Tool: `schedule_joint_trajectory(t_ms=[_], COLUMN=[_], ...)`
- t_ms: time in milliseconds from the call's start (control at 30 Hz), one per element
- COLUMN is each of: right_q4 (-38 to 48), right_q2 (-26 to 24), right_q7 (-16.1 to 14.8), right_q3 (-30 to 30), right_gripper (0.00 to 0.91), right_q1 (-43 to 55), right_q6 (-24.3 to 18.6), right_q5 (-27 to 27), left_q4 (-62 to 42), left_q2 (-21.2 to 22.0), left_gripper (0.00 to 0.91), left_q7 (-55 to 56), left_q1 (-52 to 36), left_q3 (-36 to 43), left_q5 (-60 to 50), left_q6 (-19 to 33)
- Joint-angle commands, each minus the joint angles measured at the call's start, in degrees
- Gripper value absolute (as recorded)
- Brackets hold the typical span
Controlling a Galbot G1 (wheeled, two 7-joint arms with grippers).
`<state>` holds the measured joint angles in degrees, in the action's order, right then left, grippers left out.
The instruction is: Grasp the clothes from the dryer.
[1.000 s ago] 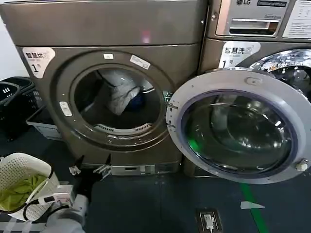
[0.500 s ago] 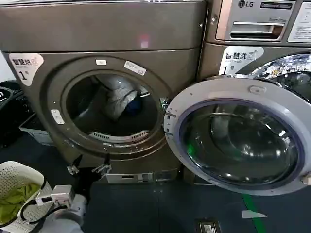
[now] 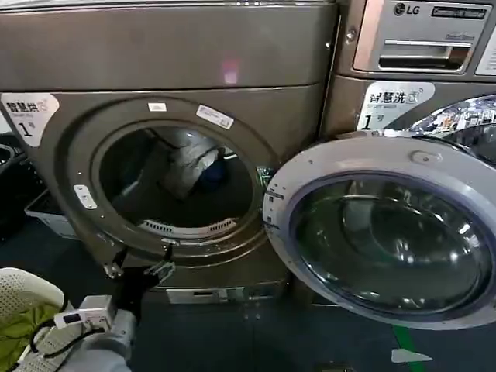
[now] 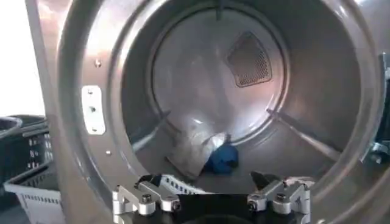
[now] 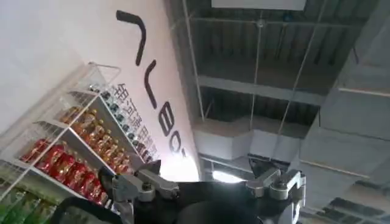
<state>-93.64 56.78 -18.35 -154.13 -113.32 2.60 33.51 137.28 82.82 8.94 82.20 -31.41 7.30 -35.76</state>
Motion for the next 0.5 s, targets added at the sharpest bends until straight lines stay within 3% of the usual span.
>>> schedule_joint_trajectory(t_ms=[33, 500], right_q4=[-0.08, -0.1], right_q2=[0.02, -0.18], right_q7=[-0.02, -0.05], right_q3=[-0.1, -0.32], right_gripper=[0.907, 0.907], right_q1=[-0.09, -0.41], right_q6=[0.01, 0.04], right_q5=[0.15, 0.47], left_q4=[0.15, 0.3], left_q2=[-0.02, -0.35], left_gripper=[0.907, 0.907], left_q7=[-0.02, -0.03], left_q1=[0.03, 0.1], left_q3=[-0.09, -0.18], left_q5=[0.11, 0.26], left_q6=[-0.05, -0.05])
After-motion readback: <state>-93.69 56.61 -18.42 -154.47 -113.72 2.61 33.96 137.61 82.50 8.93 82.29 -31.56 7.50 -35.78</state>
